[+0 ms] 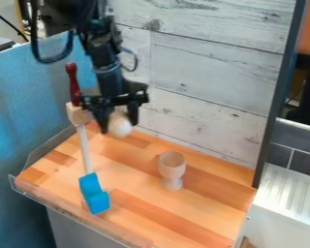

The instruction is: Remove the ball from the cup and put on to the blue arch

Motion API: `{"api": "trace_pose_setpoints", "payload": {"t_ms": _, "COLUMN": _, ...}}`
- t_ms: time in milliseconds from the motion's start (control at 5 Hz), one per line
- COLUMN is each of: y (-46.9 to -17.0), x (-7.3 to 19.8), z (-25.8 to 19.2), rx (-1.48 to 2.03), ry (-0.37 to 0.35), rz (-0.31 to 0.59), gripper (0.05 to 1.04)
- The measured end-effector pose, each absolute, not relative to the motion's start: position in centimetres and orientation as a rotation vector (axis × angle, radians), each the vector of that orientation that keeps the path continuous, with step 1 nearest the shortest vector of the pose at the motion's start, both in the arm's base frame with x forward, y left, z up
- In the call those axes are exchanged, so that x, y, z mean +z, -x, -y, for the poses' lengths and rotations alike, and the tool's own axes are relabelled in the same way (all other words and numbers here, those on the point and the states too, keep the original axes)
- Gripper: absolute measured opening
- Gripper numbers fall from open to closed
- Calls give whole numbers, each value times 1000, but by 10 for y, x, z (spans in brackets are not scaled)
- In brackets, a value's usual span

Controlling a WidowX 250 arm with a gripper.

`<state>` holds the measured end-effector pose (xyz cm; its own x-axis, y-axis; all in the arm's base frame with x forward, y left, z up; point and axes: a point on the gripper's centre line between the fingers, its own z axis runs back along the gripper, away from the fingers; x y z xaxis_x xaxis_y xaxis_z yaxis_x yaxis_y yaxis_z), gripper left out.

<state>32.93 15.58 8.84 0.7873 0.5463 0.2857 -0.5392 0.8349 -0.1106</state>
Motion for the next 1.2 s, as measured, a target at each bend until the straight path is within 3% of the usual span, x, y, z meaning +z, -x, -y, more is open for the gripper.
{"api": "trace_pose_setpoints", "payload": {"t_ms": 600, "y": -307, "x": 46, "z": -172, "rx": 591, "ry": -96, "rz": 271, "gripper": 749}}
{"api": "trace_pose_setpoints", "payload": {"t_ms": 1200, "y": -296, "x": 14, "z": -162, "rx": 559, "ry": -132, "rz": 209, "gripper": 749}}
